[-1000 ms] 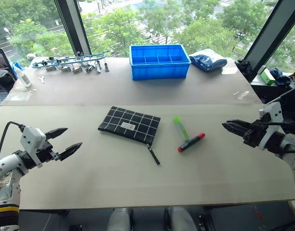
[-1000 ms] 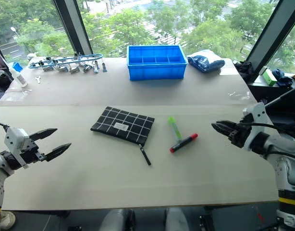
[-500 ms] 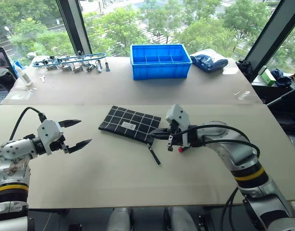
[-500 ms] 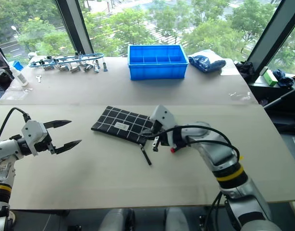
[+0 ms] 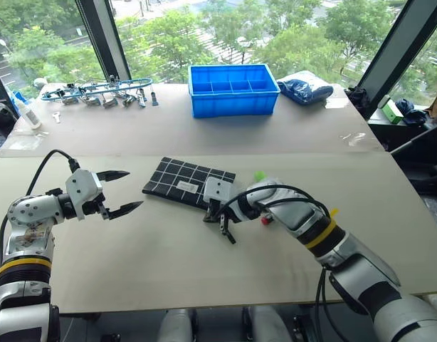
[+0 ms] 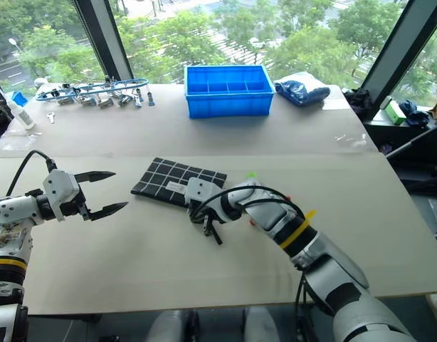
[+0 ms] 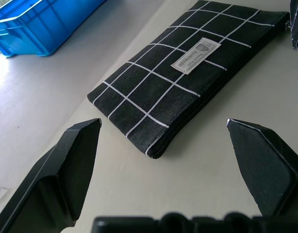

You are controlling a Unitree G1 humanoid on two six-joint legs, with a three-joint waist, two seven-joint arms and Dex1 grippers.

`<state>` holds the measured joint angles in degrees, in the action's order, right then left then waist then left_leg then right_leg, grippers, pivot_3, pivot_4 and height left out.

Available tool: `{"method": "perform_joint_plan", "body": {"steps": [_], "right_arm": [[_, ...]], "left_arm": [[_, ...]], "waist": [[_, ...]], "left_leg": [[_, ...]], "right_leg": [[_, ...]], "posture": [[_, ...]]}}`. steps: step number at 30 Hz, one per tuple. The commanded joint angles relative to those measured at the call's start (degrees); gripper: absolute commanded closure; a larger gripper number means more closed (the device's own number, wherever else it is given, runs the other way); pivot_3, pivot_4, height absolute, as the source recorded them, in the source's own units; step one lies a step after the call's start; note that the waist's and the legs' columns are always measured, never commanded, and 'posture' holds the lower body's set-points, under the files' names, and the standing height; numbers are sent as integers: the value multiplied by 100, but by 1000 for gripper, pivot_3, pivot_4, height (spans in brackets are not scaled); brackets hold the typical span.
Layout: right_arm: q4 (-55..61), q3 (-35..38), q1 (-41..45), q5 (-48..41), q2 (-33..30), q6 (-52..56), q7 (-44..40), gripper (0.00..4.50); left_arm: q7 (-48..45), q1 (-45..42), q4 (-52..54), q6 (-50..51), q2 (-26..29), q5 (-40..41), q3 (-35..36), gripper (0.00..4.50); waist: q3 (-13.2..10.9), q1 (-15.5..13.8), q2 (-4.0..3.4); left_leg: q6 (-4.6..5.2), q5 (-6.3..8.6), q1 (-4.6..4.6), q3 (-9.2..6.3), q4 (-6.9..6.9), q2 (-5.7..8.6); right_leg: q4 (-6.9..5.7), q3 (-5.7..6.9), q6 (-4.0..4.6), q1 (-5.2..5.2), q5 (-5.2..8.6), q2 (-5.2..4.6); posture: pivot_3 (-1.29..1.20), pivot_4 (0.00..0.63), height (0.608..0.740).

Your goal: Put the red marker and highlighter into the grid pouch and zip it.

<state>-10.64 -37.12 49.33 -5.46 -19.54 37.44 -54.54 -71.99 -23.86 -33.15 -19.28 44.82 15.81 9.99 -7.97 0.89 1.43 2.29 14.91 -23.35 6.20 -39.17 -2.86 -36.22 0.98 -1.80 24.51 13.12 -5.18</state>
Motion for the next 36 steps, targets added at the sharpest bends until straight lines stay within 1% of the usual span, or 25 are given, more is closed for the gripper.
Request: {"method": "perform_joint_plan", "body": {"steps": [1,7,10,12,14,17,19,22,25,27,31,34,36], "right_arm": [[-224,118,53,301,-22,-222,75,4452],[-247,226,114,575,-473,-733,-224,4452],[-429,325,202,701,-546,-985,-233,4452],[-887,537,390,842,-496,-1166,55,4452],[-1120,667,464,901,-513,-1293,121,4452],[-1048,800,399,871,-579,-1377,-69,4452],[-1138,929,403,913,-596,-1360,-15,4452],[-899,1108,284,713,-741,-1233,-339,4452],[-414,1382,78,293,-873,-959,-809,4452],[-319,1686,17,20,-772,-796,-787,4452],[-958,2360,255,-214,-130,-538,40,4452],[-1160,2507,347,-207,119,-415,298,4452],[-1280,2417,359,-67,206,-465,435,4452]], "left_arm": [[-11,0,244,134,-16,219,109,0],[14,53,342,190,-41,265,107,0],[36,75,381,203,-57,277,103,0],[52,88,411,217,-92,303,107,0],[67,102,442,241,-120,327,112,0],[76,121,476,277,-151,358,121,0],[84,128,491,301,-172,377,125,0],[68,131,510,360,-214,427,127,0],[17,120,494,377,-248,399,64,0],[-15,109,462,355,-255,355,17,0],[9,110,391,388,-226,214,-63,0],[-62,165,393,361,-196,168,-134,0],[-138,199,406,307,-179,174,-164,0]], "waist": [[0,1,0],[0,-34,0],[0,-29,0],[0,-10,0],[0,-4,0],[0,-2,0],[0,-2,0],[0,-3,0],[0,-16,0],[0,-14,0],[0,33,0],[0,22,0],[0,16,0]], "left_leg": [[0,0,1,0,0,0],[-2,-1,3,0,0,4],[-2,-1,2,0,-2,5],[-2,-1,2,0,-1,3],[-3,-2,2,1,-1,2],[-4,-2,-1,1,0,2],[-5,-3,-3,2,0,2],[-3,-2,-5,4,0,2],[-2,-1,-6,3,0,2],[-1,-1,-7,3,0,2],[-2,-1,3,6,0,-1],[-7,-4,6,6,8,-2],[-8,-5,3,6,10,-1]], "right_leg": [[0,0,0,-1,0,0],[1,-1,0,-2,0,-6],[2,-1,0,-3,0,-7],[2,-1,0,0,0,-4],[2,-2,1,2,0,-2],[1,-2,1,4,0,-2],[-1,-3,1,4,0,-2],[0,-3,1,4,0,-3],[1,-2,0,3,0,-4],[1,-2,0,3,0,-4],[2,-7,1,3,0,0],[0,-7,5,5,1,1],[-4,-7,5,5,1,0]], "posture": [[0,150,740],[0,150,740],[0,150,740],[0,150,740],[0,150,740],[0,150,740],[0,150,740],[0,150,740],[0,150,740],[0,150,740],[0,150,740],[0,150,740],[0,150,740]]}}
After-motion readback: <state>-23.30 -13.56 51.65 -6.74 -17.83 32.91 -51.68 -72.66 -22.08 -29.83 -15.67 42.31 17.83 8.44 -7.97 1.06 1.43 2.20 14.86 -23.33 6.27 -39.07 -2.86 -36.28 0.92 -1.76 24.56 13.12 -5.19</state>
